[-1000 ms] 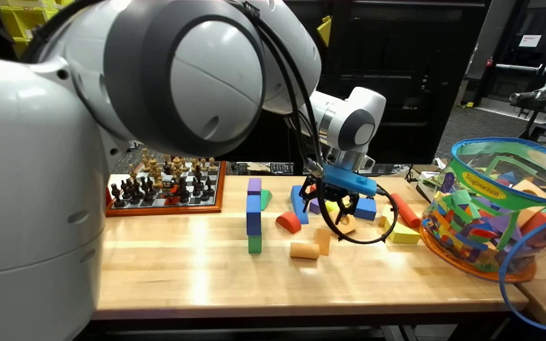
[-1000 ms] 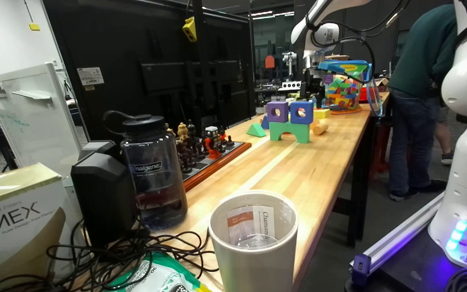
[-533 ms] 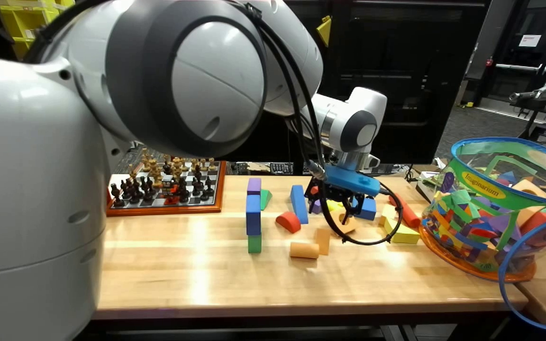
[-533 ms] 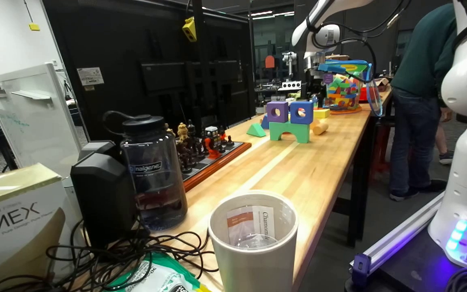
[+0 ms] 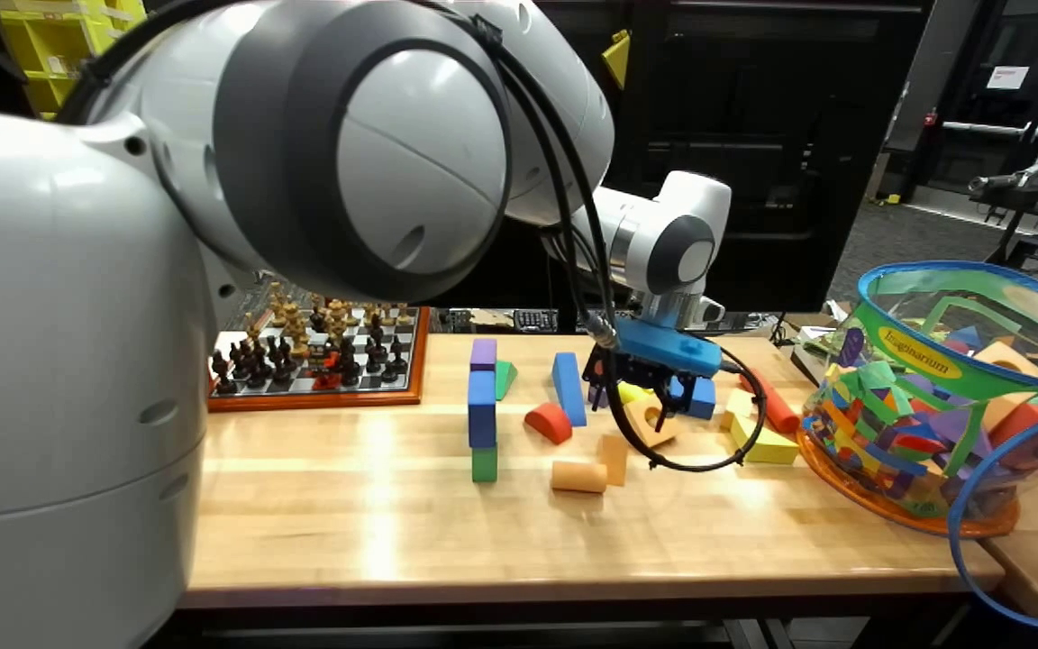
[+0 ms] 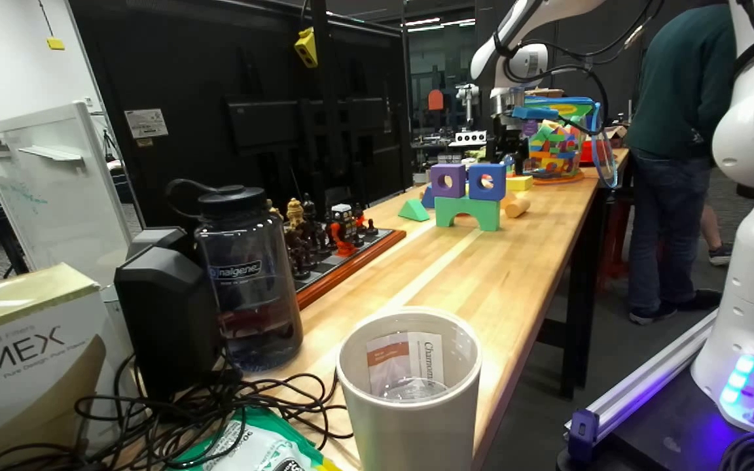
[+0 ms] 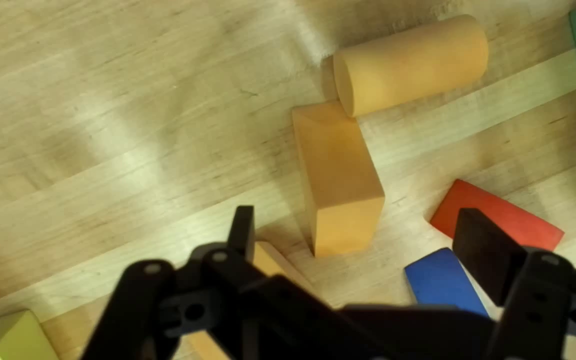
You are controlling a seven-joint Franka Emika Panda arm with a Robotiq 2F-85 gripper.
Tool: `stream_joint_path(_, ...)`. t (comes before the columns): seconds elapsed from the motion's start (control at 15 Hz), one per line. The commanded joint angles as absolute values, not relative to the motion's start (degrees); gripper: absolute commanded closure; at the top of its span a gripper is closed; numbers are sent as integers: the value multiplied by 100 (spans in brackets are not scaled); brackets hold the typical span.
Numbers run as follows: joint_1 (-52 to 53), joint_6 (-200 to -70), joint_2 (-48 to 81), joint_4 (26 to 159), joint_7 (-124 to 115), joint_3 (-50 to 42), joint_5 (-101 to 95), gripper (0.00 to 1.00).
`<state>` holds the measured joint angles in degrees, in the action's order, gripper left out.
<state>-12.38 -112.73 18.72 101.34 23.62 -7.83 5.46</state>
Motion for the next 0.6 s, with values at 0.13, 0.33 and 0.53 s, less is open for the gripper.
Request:
stream_joint_path(0.13,-1280,-11295,2015,10070,2281,-702,468,0)
stream_joint_path(0.33,-1291,-11302,2096,10030,2289,-686,481,0)
stream_joint_path(0.53,-1301,-11314,2161,9996,2307,-669,492,0)
